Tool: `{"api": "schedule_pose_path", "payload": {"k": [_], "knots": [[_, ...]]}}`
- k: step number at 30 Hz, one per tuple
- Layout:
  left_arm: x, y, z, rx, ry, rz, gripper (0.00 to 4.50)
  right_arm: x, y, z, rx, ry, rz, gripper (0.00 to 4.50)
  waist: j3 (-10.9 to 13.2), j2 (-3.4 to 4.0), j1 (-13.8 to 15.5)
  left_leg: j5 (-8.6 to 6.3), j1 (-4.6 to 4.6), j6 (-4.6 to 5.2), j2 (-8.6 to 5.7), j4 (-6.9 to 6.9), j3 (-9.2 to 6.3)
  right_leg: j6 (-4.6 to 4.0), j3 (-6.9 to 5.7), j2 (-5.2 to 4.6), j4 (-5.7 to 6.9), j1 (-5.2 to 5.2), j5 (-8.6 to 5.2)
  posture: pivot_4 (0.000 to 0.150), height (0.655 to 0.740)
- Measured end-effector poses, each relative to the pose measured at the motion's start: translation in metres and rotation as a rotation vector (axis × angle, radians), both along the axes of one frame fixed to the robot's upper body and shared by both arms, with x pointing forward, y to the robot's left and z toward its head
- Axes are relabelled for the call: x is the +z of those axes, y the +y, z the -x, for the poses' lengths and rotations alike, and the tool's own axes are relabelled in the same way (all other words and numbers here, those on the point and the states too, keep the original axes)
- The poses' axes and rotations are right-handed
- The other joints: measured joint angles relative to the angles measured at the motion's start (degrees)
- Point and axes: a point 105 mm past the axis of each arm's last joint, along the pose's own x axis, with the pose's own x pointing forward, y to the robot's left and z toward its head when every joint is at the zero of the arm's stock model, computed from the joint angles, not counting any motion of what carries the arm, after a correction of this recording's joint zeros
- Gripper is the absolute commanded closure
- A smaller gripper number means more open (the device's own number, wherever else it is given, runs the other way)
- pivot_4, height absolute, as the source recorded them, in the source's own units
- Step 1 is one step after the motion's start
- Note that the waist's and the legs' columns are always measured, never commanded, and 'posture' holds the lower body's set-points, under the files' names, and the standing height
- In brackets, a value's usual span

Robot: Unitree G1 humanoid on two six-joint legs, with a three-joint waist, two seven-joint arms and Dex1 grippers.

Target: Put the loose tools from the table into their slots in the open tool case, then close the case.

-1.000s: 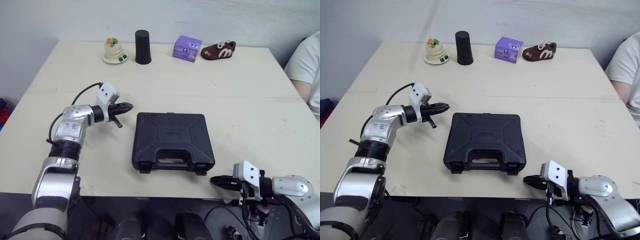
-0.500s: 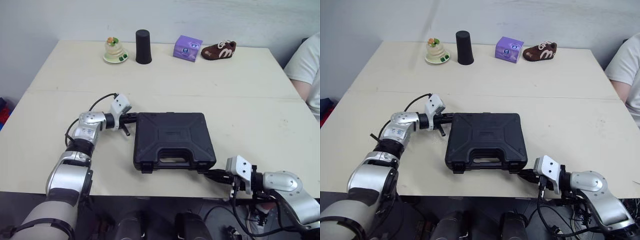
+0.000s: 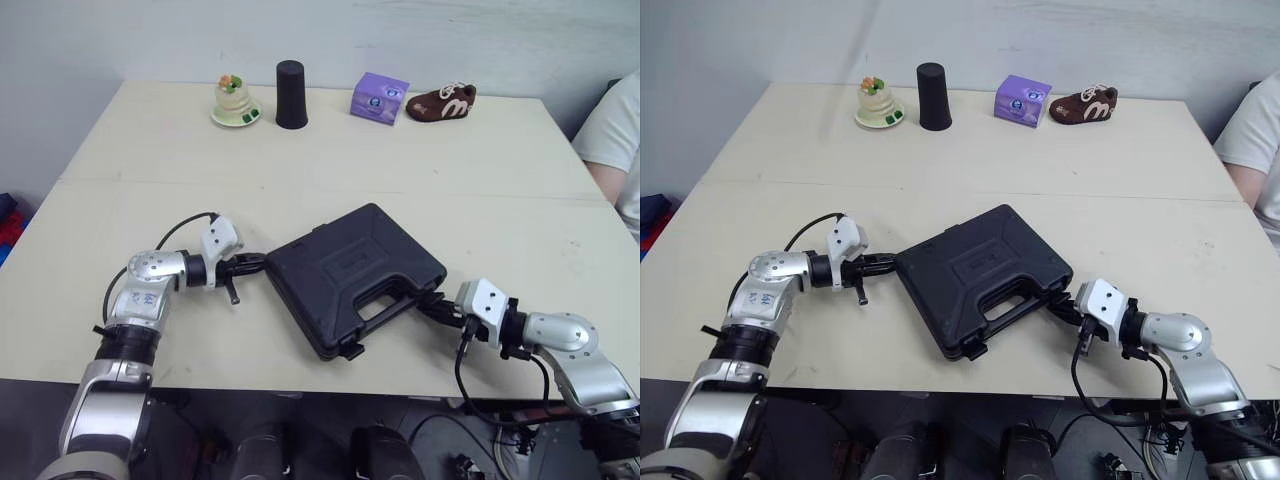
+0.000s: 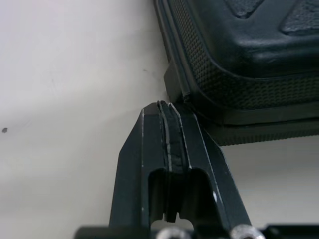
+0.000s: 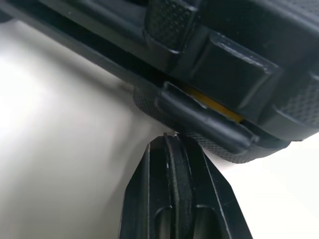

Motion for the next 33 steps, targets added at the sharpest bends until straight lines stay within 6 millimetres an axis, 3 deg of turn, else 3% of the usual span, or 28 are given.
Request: {"api": "schedule_pose_path", "payload": {"k": [3,7,10,12,14,17,21,25,27,31,33], "knots": [[0.000,0.006,0.018,0.024,-0.030,-0.039,4.48,0.001,-0.005,-0.004,-0.054,-0.020,-0.004,4.50,0.02,0.03,-0.09,-0.01,-0.01,-0.03,0.06,-0.05,-0.02,-0.01,0.10,-0.07,-0.05,-0.02,0.00,0.150,0.7400],[0.040,0.011,0.031,-0.019,-0.146,-0.141,4.48,0.000,-0.016,0.000,-0.122,-0.010,-0.012,4.50,0.04,0.22,0.73,-0.06,-0.01,-0.05,-0.04,-0.06,-0.19,-0.04,0.25,-0.07,-0.28,0.08,-0.02,0.150,0.7400],[0.089,-0.013,0.034,-0.064,-0.210,-0.011,4.48,-0.001,-0.024,0.010,-0.186,0.028,-0.063,4.50,0.07,0.28,1.84,-0.10,-0.06,-0.02,-0.08,-0.05,-0.31,-0.01,0.30,-0.09,-0.37,0.16,0.00,0.150,0.7400],[0.133,-0.059,0.040,-0.203,-0.289,0.154,4.48,-0.001,-0.029,0.018,-0.244,0.067,-0.119,4.50,0.08,0.30,2.47,-0.09,-0.08,-0.02,-0.15,-0.01,-0.54,0.01,0.22,-0.01,-0.52,0.37,0.01,0.150,0.7400],[0.147,-0.089,0.047,-0.315,-0.309,0.189,4.48,0.000,-0.028,0.021,-0.263,0.067,-0.145,4.50,-0.01,0.47,2.10,-0.08,0.00,0.00,-0.15,-0.02,-0.45,0.12,0.18,0.10,-0.62,0.61,0.08,0.150,0.7400],[0.139,-0.134,0.039,-0.438,-0.252,0.149,4.48,-0.004,-0.030,0.030,-0.295,0.050,-0.172,4.50,0.01,0.54,1.76,-0.05,0.06,0.04,-0.14,-0.06,-0.30,0.13,-0.11,0.26,-0.62,0.57,0.07,0.150,0.7400],[0.123,-0.168,0.012,-0.442,-0.185,0.088,4.48,-0.003,-0.021,0.033,-0.290,0.040,-0.214,4.50,0.03,0.57,1.16,-0.02,0.01,0.04,0.01,-0.07,0.03,0.16,0.13,0.42,-0.65,0.22,0.08,0.150,0.7400],[0.106,-0.204,0.006,-0.502,-0.120,0.076,4.48,0.003,-0.016,0.034,-0.311,0.004,-0.257,4.50,0.04,0.57,1.53,0.01,-0.09,-0.01,0.05,-0.15,0.05,0.13,0.20,0.49,-0.62,0.03,0.07,0.150,0.7400],[0.092,-0.215,0.007,-0.534,-0.080,0.058,4.48,0.004,-0.016,0.034,-0.323,-0.006,-0.262,4.50,0.04,0.57,1.55,0.01,-0.10,-0.01,0.03,-0.15,0.13,0.13,0.29,0.48,-0.62,-0.02,0.07,0.150,0.7400],[0.043,-0.229,0.009,-0.560,0.043,-0.070,4.48,0.003,-0.016,0.035,-0.373,-0.031,-0.272,4.50,0.04,0.57,1.58,0.00,-0.11,0.01,0.03,-0.10,0.14,0.13,0.34,0.46,-0.63,-0.09,0.07,0.150,0.7400],[0.041,-0.233,0.008,-0.552,0.024,-0.078,4.48,0.002,-0.017,0.035,-0.389,-0.035,-0.270,4.50,0.03,0.59,1.57,-0.01,-0.06,0.03,0.05,-0.10,0.12,0.12,0.34,0.43,-0.64,-0.03,0.06,0.150,0.7400]]}}
